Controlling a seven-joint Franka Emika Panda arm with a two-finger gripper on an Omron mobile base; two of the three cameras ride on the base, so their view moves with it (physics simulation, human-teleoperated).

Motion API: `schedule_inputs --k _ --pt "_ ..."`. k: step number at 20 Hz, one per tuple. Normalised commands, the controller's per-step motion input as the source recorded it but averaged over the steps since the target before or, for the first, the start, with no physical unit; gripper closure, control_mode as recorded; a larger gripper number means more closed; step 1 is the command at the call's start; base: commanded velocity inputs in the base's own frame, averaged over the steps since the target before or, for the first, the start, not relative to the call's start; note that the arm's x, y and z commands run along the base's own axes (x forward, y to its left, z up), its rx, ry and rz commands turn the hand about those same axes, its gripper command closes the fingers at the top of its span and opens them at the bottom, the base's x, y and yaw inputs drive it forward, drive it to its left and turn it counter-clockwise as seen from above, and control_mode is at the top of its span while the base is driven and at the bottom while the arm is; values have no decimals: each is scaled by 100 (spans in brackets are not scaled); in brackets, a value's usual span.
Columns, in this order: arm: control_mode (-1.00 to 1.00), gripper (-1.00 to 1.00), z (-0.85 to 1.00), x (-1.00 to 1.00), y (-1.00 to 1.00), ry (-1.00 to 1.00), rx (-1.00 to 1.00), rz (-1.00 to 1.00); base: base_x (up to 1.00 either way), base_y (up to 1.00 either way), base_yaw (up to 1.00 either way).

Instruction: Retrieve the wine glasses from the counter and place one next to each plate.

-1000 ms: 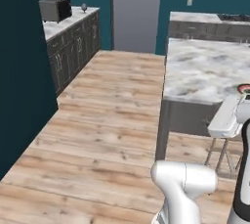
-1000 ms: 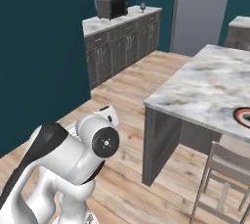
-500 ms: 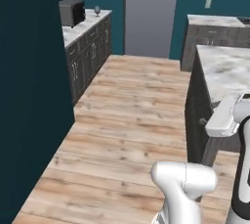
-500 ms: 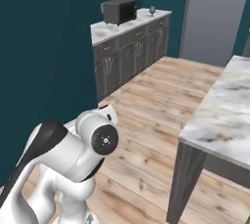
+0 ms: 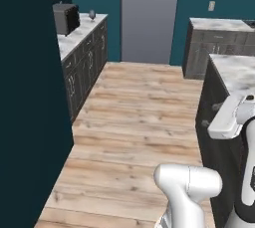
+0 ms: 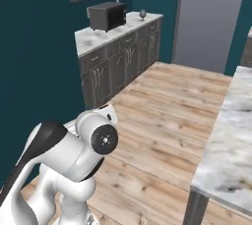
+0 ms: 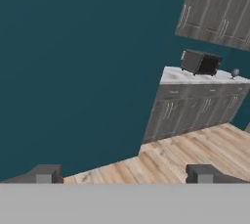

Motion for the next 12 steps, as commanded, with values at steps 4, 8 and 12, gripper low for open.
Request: schedule_inputs --k 4,8,12 --pt "100 -100 0 0 0 0 0 0 100 23 -41" --pt "100 -100 0 0 0 0 0 0 100 78 -45" --pt "100 -100 0 0 0 0 0 0 100 91 -31"
